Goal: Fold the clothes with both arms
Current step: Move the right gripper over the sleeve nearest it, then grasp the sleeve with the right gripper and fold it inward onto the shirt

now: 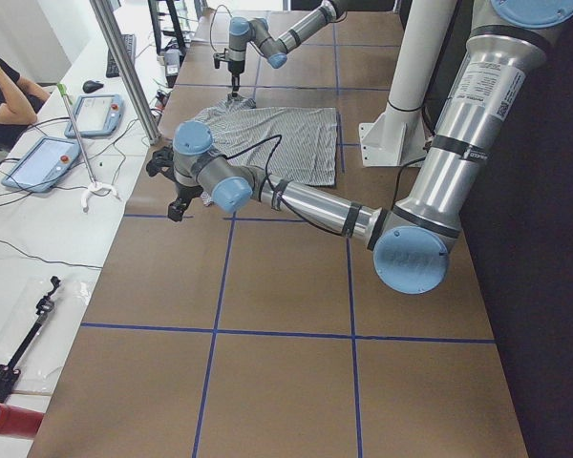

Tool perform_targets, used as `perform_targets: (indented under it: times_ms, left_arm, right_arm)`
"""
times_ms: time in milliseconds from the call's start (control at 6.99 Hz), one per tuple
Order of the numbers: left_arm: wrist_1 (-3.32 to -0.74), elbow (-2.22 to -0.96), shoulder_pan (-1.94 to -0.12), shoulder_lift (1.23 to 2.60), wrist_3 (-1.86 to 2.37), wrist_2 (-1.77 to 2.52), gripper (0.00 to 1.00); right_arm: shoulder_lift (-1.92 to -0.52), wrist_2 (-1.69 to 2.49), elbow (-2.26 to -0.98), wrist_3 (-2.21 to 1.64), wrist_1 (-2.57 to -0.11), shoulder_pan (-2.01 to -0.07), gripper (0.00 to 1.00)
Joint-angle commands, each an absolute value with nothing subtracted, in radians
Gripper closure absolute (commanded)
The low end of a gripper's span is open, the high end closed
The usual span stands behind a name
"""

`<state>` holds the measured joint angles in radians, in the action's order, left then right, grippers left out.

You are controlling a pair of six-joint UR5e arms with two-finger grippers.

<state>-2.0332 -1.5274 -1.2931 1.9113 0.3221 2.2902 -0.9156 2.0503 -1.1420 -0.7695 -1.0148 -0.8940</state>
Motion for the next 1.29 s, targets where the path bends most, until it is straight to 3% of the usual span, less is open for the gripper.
perform_targets:
  times_ms: [0, 286, 716, 1002, 1145]
  left_arm:
    - [-2.034, -1.522, -1.293, 1.911, 0.321, 2.290, 0.00]
    - [-2.034, -1.519, -1.293, 1.908, 0.319, 2.290, 0.00]
    - [-2.034, -1.517, -1.293, 1.904, 0.319, 2.290, 0.00]
    - [-2.034, -1.519, -1.293, 1.907, 0.319, 2.290, 0.00]
    - [-2.034, -1.517, -1.293, 1.910, 0.321, 2.290, 0.00]
  right_arm:
    - [-0.937, 2.107, -1.283, -0.852, -1.026, -0.879, 1.00]
    - [-0.882, 2.097, -1.278, -0.922, -1.043, -0.830, 1.00]
    - [-0.604, 1.991, -0.957, -0.919, -1.035, -0.810, 1.00]
    - [-0.598, 1.980, -0.934, -0.919, -1.034, -0.811, 1.00]
    - [-0.597, 1.980, -0.933, -0.919, -1.029, -0.810, 0.80]
